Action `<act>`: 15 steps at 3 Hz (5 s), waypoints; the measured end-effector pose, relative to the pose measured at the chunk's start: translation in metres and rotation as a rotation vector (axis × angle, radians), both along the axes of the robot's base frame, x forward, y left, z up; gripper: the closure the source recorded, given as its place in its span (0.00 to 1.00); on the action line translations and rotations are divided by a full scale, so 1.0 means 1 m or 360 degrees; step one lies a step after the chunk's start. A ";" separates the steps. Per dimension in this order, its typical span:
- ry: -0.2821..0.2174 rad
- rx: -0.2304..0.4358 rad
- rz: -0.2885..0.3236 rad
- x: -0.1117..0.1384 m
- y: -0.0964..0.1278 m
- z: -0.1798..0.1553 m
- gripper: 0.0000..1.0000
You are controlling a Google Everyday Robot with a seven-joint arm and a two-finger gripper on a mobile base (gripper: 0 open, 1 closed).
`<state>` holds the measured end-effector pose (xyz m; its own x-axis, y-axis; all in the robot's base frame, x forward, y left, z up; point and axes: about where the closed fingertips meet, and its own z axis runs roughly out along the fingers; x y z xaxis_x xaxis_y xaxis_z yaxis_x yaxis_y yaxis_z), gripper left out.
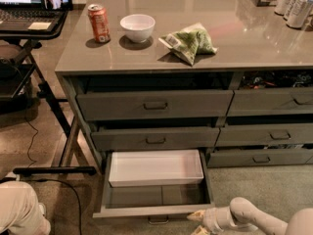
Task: Close bottom drawer
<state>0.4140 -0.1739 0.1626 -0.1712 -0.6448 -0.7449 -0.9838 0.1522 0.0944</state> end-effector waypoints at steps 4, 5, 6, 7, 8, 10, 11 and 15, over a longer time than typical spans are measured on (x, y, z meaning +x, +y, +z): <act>-0.0124 -0.0044 -0.0035 0.063 0.000 0.016 0.00; -0.0125 -0.0044 -0.0035 0.063 0.000 0.016 0.19; -0.0125 -0.0044 -0.0035 0.063 0.000 0.016 0.42; -0.0125 -0.0044 -0.0036 0.063 0.000 0.016 0.65; -0.0148 -0.0039 -0.0090 0.078 -0.010 0.011 0.88; -0.0234 -0.0071 -0.0257 0.133 -0.045 0.010 1.00; -0.0272 -0.0048 -0.0240 0.151 -0.040 0.013 0.82; -0.0355 0.0018 -0.0100 0.204 0.003 0.030 0.00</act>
Offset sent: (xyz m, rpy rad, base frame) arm 0.0668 0.0028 0.0207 -0.0408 -0.0937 -0.0018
